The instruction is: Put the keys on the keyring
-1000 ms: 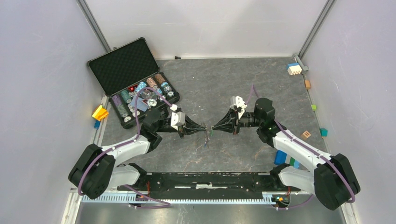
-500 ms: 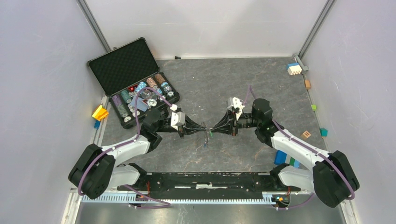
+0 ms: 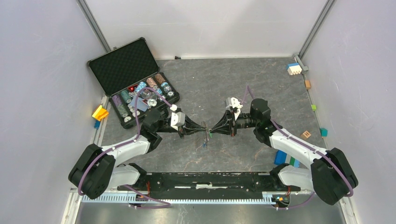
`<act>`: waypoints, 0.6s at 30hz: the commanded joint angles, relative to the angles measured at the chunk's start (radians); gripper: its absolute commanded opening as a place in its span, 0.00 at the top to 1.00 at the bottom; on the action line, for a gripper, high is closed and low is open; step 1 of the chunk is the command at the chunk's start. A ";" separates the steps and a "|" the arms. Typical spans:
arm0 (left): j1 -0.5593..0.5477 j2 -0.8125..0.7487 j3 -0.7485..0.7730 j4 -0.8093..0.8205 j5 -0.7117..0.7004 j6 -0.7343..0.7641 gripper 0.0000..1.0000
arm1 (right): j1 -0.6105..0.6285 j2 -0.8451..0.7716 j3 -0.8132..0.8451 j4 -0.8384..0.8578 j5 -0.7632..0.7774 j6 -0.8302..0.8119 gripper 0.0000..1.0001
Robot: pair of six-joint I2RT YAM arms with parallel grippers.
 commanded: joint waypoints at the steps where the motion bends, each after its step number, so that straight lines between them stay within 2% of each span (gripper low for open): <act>1: 0.001 0.000 -0.002 0.058 0.002 0.028 0.98 | 0.008 0.013 0.014 0.046 0.009 0.014 1.00; 18: 0.001 -0.001 -0.004 0.064 0.012 0.024 0.98 | 0.008 0.025 0.020 0.033 0.030 0.009 1.00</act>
